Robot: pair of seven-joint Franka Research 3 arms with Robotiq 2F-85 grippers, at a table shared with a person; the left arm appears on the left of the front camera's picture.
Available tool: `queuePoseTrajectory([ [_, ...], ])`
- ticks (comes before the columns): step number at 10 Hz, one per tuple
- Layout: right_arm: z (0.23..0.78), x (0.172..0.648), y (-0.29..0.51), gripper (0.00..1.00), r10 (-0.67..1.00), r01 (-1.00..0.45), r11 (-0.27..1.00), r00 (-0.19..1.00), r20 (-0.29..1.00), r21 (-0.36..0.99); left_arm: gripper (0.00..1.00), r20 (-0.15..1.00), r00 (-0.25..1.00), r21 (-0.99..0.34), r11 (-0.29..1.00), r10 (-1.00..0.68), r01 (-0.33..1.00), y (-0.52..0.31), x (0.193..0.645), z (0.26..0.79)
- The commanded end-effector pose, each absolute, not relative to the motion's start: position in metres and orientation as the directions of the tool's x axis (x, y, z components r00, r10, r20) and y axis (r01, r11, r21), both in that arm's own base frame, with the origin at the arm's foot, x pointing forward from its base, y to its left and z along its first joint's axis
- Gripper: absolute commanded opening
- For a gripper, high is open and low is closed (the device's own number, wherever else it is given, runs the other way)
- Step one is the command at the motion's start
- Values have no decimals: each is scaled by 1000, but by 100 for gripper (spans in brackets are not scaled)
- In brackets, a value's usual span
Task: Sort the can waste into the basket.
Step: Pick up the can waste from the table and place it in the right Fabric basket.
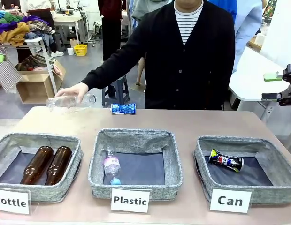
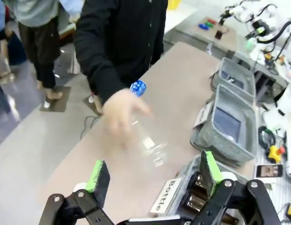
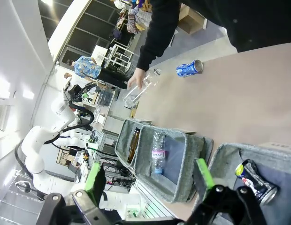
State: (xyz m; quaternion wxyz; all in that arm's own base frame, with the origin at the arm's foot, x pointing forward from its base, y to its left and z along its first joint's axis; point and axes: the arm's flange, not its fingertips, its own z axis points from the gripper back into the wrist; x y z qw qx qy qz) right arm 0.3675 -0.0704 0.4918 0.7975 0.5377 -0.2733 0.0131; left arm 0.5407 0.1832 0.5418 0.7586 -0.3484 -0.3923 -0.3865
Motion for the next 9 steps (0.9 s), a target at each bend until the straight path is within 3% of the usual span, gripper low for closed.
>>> queuePoseTrajectory([
  [1,492,365,-70,100,-263,-319,424,852,452,848,100,837,420,-231,469,-350,853,195,537,554],
  [5,492,365,-70,100,-263,-319,424,852,452,848,100,855,388,-196,480,-343,855,189,514,541],
  [9,492,365,-70,100,-263,-319,424,852,452,848,100,833,346,-192,361,-432,913,104,583,554],
])
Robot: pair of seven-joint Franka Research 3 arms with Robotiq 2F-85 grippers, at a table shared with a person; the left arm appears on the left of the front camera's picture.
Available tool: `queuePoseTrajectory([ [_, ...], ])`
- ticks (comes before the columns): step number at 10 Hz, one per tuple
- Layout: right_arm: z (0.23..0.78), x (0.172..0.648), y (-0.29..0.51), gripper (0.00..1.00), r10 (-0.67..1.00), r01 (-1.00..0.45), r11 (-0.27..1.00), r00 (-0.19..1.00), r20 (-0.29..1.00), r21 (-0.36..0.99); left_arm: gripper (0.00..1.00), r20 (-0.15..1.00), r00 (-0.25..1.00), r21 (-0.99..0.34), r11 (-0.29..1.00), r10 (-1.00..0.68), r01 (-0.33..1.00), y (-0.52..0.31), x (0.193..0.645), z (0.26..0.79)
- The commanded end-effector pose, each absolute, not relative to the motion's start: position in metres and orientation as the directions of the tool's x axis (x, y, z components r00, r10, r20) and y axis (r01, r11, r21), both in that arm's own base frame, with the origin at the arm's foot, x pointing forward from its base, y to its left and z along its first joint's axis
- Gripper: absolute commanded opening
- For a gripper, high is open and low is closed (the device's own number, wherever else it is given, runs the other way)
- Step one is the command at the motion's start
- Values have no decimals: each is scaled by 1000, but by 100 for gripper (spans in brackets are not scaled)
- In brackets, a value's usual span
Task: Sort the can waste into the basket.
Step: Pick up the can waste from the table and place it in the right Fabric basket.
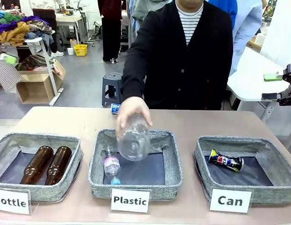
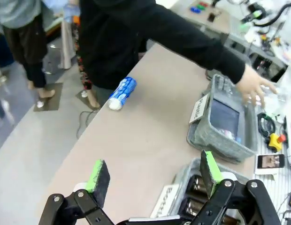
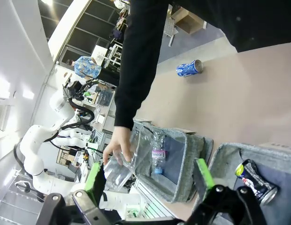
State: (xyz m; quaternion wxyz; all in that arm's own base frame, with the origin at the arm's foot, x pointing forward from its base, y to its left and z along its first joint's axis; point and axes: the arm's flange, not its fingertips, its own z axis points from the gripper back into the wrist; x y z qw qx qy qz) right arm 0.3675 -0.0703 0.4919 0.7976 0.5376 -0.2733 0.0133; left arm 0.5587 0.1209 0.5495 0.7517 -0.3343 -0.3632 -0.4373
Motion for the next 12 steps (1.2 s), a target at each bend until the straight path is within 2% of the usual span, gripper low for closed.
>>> queuePoseTrajectory([
  [1,492,365,-70,100,-263,-319,424,852,452,848,100,819,338,-200,321,-463,926,65,608,555],
  [5,492,365,-70,100,-263,-319,424,852,452,848,100,708,338,-277,196,-620,941,-52,670,541],
  [7,492,365,-70,100,-263,-319,424,852,452,848,100,681,344,-313,167,-647,935,-52,680,532],
  [8,492,365,-70,100,-263,-319,424,852,452,848,100,700,339,-297,175,-629,939,-16,664,539],
  [10,492,365,-70,100,-263,-319,424,852,452,848,100,786,276,-231,151,-553,961,79,596,541],
  [12,492,365,-70,100,-263,-319,424,852,452,848,100,802,247,-206,136,-543,969,125,535,506],
])
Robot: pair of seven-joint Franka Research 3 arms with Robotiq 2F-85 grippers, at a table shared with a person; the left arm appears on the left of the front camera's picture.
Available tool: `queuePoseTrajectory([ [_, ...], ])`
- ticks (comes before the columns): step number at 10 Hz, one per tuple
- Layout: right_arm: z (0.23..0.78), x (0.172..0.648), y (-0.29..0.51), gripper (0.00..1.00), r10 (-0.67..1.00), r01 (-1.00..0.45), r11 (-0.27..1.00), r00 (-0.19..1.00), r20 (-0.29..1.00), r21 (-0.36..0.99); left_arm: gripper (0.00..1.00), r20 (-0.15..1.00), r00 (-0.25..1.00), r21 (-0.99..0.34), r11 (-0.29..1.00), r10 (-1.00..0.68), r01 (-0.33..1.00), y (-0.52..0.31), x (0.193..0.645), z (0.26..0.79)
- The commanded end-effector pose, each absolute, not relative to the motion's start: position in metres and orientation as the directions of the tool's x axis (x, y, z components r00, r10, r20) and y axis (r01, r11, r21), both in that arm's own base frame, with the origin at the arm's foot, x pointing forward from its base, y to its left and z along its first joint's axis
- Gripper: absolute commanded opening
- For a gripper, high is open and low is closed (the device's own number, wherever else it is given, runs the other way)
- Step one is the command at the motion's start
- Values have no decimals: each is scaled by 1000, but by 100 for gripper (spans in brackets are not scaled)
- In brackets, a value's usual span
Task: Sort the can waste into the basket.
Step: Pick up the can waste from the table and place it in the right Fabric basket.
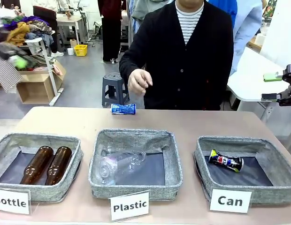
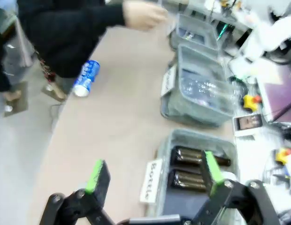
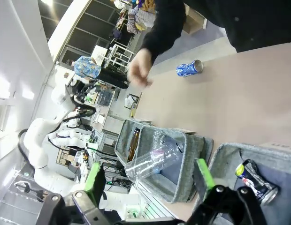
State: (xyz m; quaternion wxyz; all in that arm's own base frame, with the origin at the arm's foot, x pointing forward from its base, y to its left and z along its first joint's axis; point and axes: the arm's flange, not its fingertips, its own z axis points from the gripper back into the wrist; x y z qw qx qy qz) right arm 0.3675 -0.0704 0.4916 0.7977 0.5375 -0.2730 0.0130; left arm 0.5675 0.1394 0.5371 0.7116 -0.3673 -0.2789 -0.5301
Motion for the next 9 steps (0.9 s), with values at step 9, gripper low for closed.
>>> queuePoseTrajectory([
  [9,492,365,-70,100,-263,-319,424,852,452,848,100,540,21,-22,11,-842,1000,-81,628,517],
])
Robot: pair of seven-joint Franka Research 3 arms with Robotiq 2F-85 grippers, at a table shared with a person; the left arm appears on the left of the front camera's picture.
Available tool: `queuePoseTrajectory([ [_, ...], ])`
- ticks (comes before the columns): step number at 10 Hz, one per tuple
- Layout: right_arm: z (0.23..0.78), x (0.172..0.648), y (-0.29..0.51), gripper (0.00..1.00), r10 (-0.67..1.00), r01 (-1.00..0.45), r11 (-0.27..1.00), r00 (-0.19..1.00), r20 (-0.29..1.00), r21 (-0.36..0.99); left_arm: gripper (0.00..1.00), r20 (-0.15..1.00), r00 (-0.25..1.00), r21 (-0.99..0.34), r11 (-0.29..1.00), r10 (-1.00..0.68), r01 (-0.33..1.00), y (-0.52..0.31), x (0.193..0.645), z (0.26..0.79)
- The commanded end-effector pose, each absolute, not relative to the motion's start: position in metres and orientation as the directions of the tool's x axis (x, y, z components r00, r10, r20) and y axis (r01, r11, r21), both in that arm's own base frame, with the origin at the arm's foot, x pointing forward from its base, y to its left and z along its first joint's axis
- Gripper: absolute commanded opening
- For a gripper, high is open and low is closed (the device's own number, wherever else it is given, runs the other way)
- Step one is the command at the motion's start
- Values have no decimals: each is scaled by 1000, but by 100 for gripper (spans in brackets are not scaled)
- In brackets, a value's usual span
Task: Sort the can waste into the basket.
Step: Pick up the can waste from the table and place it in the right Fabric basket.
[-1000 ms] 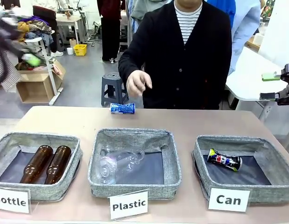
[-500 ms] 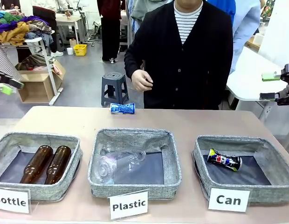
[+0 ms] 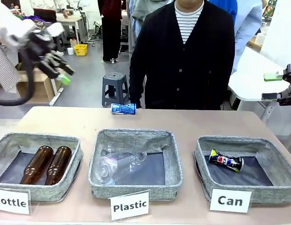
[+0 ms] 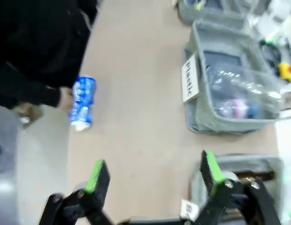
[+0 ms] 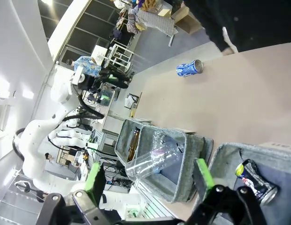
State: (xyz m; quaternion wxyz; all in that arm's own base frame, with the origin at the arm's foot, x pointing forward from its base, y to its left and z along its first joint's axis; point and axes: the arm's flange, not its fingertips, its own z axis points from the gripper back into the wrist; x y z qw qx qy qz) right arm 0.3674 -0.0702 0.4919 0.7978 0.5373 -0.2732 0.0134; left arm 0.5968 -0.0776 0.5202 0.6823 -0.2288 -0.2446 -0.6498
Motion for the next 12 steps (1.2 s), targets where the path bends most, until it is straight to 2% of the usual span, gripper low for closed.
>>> queuePoseTrajectory([
  [1,492,365,-70,100,-263,-319,424,852,452,848,100,479,-18,-8,-24,-878,1000,-120,644,517],
  [3,492,365,-70,100,-263,-319,424,852,452,848,100,380,-89,55,-73,-921,996,-187,675,510],
  [5,492,365,-70,100,-263,-319,424,852,452,848,100,303,-147,-12,-158,-942,987,-241,710,489],
  [8,492,365,-70,100,-263,-319,424,852,452,848,100,240,-62,-22,-69,-969,997,-285,766,456],
  [12,492,365,-70,100,-263,-319,424,852,452,848,100,220,27,34,35,-975,999,-299,798,412],
])
